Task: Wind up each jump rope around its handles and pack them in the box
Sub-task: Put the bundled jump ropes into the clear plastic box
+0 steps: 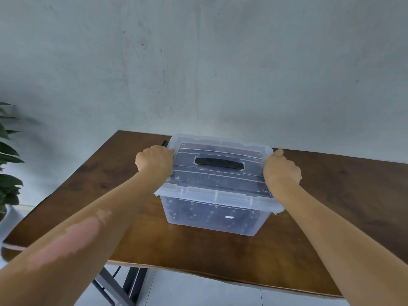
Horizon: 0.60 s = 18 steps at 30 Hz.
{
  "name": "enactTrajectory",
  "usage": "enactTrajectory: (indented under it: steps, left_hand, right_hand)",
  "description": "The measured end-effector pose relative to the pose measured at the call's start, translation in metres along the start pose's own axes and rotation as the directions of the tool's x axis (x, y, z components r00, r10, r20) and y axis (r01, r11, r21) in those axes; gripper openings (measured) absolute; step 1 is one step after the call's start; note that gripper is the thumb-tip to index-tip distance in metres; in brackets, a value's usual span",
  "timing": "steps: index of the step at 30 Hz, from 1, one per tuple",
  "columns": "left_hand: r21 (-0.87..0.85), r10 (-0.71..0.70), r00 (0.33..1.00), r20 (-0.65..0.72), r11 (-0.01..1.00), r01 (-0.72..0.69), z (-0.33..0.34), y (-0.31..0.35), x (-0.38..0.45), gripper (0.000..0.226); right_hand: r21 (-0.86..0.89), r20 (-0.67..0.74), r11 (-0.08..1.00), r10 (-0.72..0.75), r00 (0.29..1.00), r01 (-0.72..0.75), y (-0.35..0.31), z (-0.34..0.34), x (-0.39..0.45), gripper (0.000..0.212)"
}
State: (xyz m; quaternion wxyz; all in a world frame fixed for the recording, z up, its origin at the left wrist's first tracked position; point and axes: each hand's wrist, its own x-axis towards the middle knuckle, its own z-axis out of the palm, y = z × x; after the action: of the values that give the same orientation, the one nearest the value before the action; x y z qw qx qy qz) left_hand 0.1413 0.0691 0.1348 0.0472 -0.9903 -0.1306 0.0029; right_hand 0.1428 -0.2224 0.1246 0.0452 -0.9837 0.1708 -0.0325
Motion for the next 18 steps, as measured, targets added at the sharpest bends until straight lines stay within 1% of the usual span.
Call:
enactTrajectory:
  steps: [4, 7, 10, 13, 17, 18]
  left_hand:
    - [0.087, 0.014, 1.000, -0.009, 0.996, -0.013, -0.0001, 0.0029, 0.0009, 0.026]
    - [0.119, 0.034, 0.999, -0.037, 0.992, -0.030, -0.0008, 0.0043, 0.0015, 0.031]
    - [0.126, 0.045, 0.997, -0.063, 0.991, -0.037, 0.0009, 0.0038, 0.0031, 0.036]
    - [0.095, 0.040, 0.995, -0.087, 0.995, -0.032, 0.0026, 0.0041, 0.0033, 0.037]
    - [0.049, 0.020, 0.996, -0.090, 0.999, -0.016, 0.0011, 0.0062, -0.0003, 0.031]
    - [0.066, 0.022, 0.996, -0.086, 0.998, -0.016, -0.0002, 0.0054, -0.0009, 0.027]
  right_hand:
    - [-0.057, 0.019, 0.998, -0.014, 1.000, 0.015, -0.0040, 0.0017, 0.0037, 0.036]
    - [-0.079, 0.002, 0.997, -0.019, 1.000, 0.019, -0.0054, 0.0042, 0.0069, 0.037]
    - [-0.084, -0.009, 0.996, -0.013, 1.000, 0.012, -0.0049, 0.0071, 0.0083, 0.040]
    - [-0.071, -0.034, 0.997, -0.019, 0.999, 0.017, -0.0026, 0.0075, 0.0093, 0.039]
    - [-0.021, -0.025, 1.000, -0.013, 1.000, 0.013, -0.0001, 0.0035, 0.0092, 0.036]
    - [-0.015, -0.023, 1.000, -0.017, 1.000, 0.016, 0.0003, 0.0022, 0.0095, 0.035]
